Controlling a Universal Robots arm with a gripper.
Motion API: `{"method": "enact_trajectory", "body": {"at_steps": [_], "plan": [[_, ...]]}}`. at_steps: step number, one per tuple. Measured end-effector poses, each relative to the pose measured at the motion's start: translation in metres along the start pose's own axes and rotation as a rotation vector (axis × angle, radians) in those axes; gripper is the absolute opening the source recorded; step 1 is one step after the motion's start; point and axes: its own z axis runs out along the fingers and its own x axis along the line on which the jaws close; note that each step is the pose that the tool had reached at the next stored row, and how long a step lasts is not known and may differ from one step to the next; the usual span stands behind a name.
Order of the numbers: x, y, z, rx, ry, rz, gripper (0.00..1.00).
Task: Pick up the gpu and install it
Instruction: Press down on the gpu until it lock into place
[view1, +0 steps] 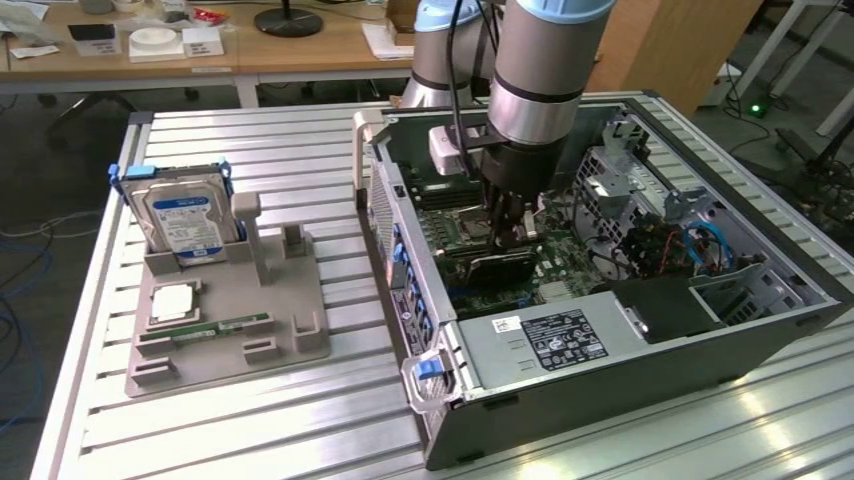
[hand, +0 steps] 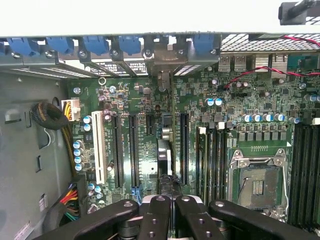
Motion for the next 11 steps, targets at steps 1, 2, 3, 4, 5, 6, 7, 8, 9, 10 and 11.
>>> {"method": "enact_trajectory", "body": {"at_steps": [1, 2, 3, 4, 5, 6, 7, 8, 9, 10, 11], "plan": [[0.0, 0.0, 0.0, 0.0, 0.0, 0.0, 0.1], [0.0, 0.0, 0.0, 0.0, 0.0, 0.0, 0.1], [0.0, 0.0, 0.0, 0.0, 0.0, 0.0, 0.1], [0.0, 0.0, 0.0, 0.0, -0.0001, 0.0, 0.1], [0.0, 0.0002, 0.0, 0.0, 0.0, 0.0, 0.1], [0.0, 0.0009, -0.0001, -0.0001, 0.0001, 0.0, 0.1], [0.0, 0.0016, -0.0001, 0.0, 0.0001, 0.0, 0.1], [0.0, 0.0027, -0.0002, -0.0001, 0.0001, 0.0, 0.1], [0.0, 0.0052, -0.0004, 0.0001, 0.0, 0.0, 0.1], [0.0, 0.0087, -0.0007, 0.0, 0.0001, 0.0, 0.1], [0.001, 0.0127, -0.0009, 0.0002, 0.0, 0.0, 0.1]]}}
